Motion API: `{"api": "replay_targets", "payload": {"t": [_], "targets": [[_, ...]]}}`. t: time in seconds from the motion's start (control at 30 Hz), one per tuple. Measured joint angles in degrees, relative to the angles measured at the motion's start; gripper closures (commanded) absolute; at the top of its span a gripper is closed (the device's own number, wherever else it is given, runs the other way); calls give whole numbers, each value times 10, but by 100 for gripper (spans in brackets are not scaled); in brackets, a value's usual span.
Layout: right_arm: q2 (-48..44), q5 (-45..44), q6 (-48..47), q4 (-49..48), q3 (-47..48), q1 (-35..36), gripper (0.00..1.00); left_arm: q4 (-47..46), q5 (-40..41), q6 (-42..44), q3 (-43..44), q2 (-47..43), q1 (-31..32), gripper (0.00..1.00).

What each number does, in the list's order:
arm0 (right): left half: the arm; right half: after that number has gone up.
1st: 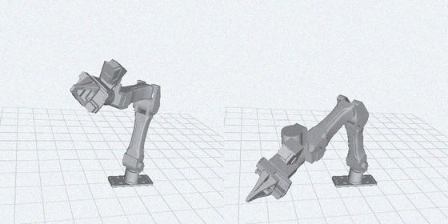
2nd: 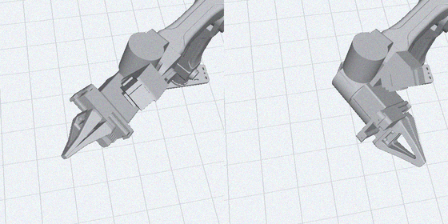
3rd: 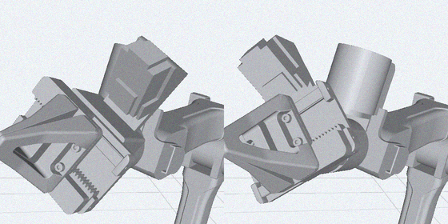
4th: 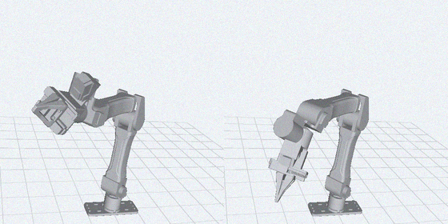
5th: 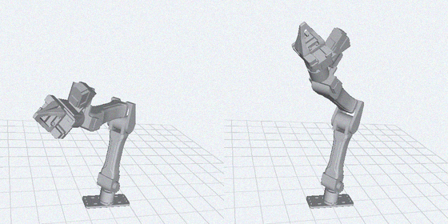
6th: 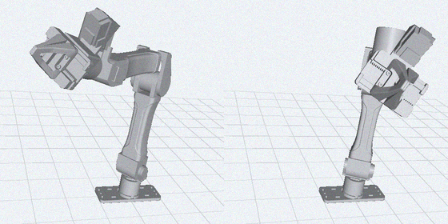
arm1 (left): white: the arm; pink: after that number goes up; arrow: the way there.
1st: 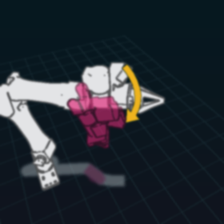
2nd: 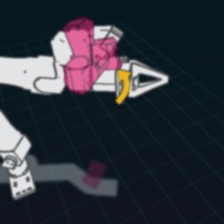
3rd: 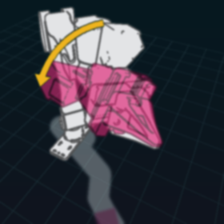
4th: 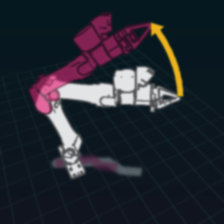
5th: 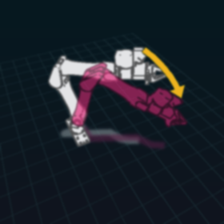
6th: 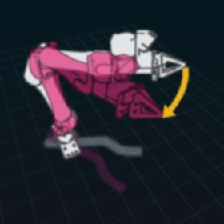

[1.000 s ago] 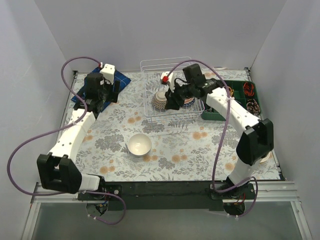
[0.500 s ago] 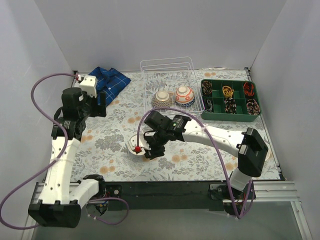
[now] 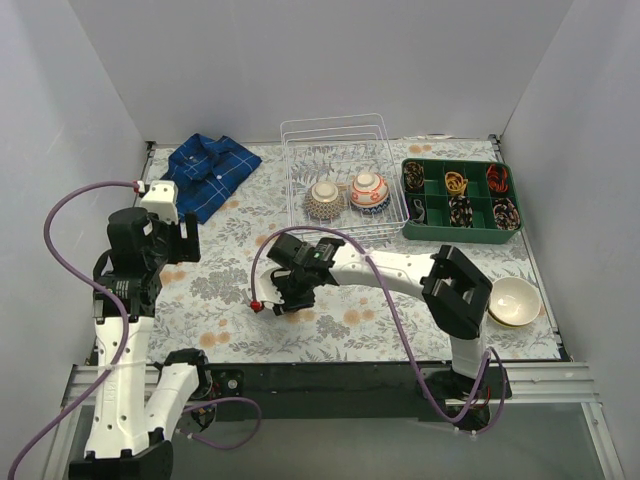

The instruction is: Load the bowls into the dish rack

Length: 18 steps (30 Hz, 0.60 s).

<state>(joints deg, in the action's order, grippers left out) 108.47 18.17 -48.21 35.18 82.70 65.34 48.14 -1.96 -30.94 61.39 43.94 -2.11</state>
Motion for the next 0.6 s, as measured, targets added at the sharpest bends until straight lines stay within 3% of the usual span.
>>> {"api": "replay_targets", "payload": {"t": [0.1,0.37,0.6], "targets": [[15,-8,2,3,19,0,99,6,-1,0,-2,0,-2,28],[13,-2,52,89,116,16,99,7,-11,13,-1,-9,-3,28],[7,109,164,162,304,-17,99,-15,-113,37,48,-5,-3,35]]}}
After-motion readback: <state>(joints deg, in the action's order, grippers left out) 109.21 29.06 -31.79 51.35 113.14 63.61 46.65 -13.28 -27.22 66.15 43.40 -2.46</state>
